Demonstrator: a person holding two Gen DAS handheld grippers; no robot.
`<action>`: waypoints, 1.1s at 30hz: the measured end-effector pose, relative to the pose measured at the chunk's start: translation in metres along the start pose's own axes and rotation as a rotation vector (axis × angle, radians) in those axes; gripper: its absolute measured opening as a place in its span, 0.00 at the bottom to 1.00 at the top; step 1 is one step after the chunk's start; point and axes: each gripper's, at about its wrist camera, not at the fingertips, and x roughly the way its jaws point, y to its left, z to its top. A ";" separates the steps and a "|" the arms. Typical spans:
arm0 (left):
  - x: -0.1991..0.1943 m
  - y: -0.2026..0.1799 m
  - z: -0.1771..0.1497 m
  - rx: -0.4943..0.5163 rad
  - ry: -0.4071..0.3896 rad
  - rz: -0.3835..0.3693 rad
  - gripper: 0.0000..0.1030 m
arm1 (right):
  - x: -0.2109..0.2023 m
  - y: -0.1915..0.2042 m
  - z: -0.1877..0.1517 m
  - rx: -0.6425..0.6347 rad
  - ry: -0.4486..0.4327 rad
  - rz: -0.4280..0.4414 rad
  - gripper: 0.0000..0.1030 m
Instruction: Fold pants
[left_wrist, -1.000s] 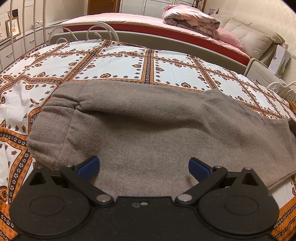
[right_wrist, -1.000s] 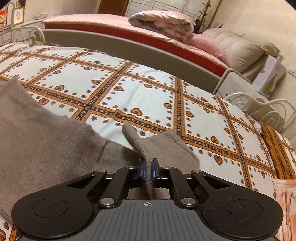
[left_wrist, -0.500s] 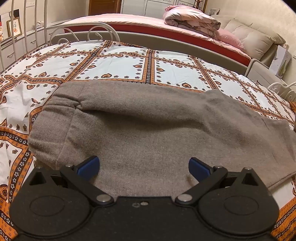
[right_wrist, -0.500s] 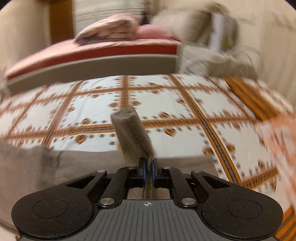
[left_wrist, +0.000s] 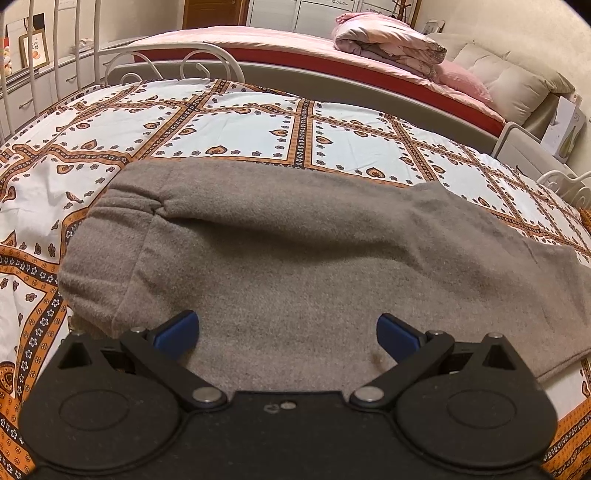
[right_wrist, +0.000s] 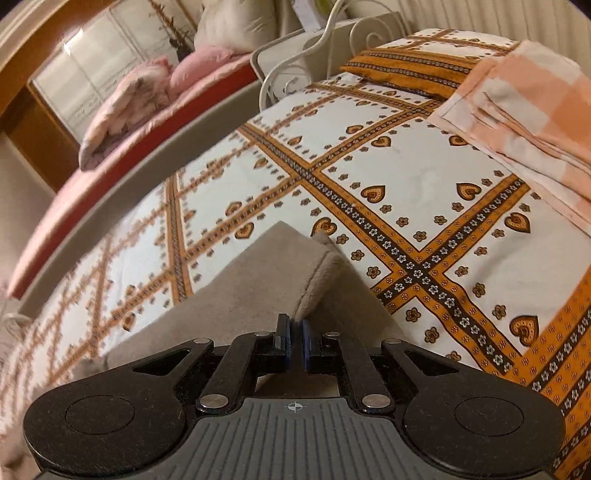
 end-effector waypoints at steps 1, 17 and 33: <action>0.000 0.000 0.000 0.002 0.000 0.000 0.94 | -0.004 -0.004 -0.001 0.021 0.002 0.007 0.07; -0.004 0.006 0.004 -0.022 -0.032 0.013 0.87 | 0.027 -0.062 0.003 0.316 -0.001 0.118 0.31; -0.008 0.010 0.004 -0.017 -0.043 0.059 0.87 | -0.028 -0.039 0.002 0.231 -0.103 0.072 0.10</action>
